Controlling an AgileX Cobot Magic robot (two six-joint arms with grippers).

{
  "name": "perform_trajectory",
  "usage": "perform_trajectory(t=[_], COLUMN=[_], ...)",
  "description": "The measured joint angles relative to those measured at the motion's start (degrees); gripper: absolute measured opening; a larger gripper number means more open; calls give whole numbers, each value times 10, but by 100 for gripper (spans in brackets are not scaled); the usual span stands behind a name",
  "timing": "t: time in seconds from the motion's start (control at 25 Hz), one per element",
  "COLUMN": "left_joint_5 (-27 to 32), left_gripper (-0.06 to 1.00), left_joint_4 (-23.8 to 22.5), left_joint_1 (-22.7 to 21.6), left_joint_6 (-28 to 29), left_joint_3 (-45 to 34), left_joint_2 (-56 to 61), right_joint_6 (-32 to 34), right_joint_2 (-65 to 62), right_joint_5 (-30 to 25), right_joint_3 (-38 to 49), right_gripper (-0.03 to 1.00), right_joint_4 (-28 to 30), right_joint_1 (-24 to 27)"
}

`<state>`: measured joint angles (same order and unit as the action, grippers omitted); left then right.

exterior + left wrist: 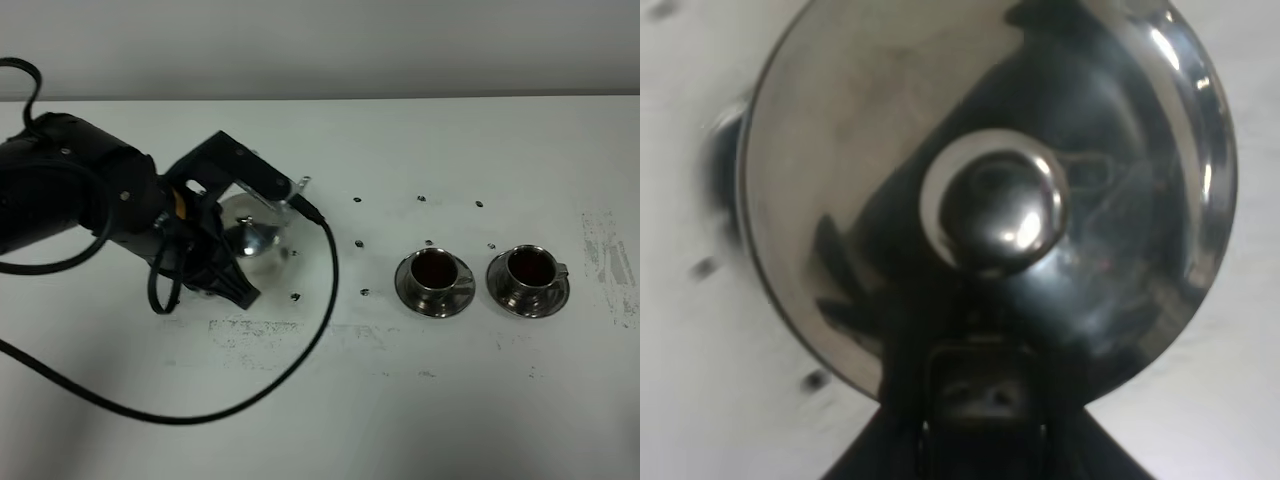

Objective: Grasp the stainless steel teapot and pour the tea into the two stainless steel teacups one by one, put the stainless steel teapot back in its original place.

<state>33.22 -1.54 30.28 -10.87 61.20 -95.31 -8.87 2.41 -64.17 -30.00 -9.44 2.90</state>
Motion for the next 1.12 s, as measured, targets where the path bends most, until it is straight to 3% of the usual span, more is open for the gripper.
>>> perform_trajectory(t=[0.24, 0.6, 1.12], left_joint_5=[10, 29, 10], left_gripper=[20, 20, 20], left_joint_4=[-5, -1, 10], left_joint_1=[-71, -75, -65], left_joint_6=[10, 10, 10], left_joint_3=[0, 64, 66], left_joint_2=[0, -56, -115], right_joint_6=[0, 0, 0], right_joint_2=[0, 0, 0], right_joint_5=[0, 0, 0], right_joint_3=[0, 0, 0], right_gripper=[42, 42, 42], right_joint_4=[0, 0, 0], right_joint_1=[0, 0, 0])
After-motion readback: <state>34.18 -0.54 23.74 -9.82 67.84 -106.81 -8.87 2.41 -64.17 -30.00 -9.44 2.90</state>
